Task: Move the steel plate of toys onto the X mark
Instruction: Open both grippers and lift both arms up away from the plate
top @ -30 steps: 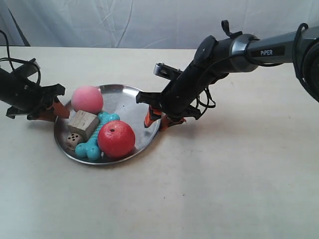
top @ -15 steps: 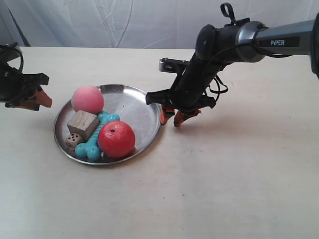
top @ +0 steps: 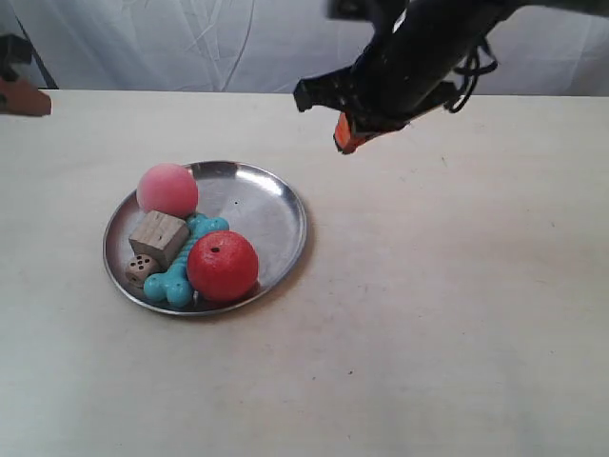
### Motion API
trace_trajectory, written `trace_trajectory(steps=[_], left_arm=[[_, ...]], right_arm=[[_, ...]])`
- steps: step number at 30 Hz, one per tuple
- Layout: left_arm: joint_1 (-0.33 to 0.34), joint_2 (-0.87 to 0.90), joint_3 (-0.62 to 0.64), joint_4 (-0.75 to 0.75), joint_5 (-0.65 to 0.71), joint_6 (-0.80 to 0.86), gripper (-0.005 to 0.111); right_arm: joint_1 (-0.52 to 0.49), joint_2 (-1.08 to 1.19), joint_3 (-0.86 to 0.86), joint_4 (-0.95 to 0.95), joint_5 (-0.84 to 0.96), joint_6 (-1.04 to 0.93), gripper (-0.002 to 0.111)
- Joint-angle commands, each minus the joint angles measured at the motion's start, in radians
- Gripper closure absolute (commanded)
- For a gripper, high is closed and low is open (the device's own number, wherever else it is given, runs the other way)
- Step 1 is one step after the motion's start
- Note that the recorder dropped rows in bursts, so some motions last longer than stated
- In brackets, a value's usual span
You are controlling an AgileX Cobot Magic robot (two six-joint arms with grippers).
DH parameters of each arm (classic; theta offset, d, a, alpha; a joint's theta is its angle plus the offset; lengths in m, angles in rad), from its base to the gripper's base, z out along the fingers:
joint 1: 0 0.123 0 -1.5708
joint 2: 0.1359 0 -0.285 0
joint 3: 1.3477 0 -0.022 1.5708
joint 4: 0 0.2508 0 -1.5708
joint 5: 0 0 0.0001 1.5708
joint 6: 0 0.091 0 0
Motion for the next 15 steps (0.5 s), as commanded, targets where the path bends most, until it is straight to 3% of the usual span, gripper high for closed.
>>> trace_trajectory(steps=[1,9,15], left_arm=[[-0.003,-0.149,-0.003,-0.066,0.022,0.051,0.107],[-0.005,-0.409,0.077,-0.081,0.001,0.106,0.107],[-0.050,-0.572,0.202,-0.095,-0.021,0.146,0.107]], right_arm=[[-0.001,-0.238,0.155,-0.086,-0.124,0.011,0.108],[-0.001,-0.751,0.565,-0.251,-0.403,0.065,0.108],[-0.001,-1.113,0.827,-0.356,-0.613,0.065,0.108]])
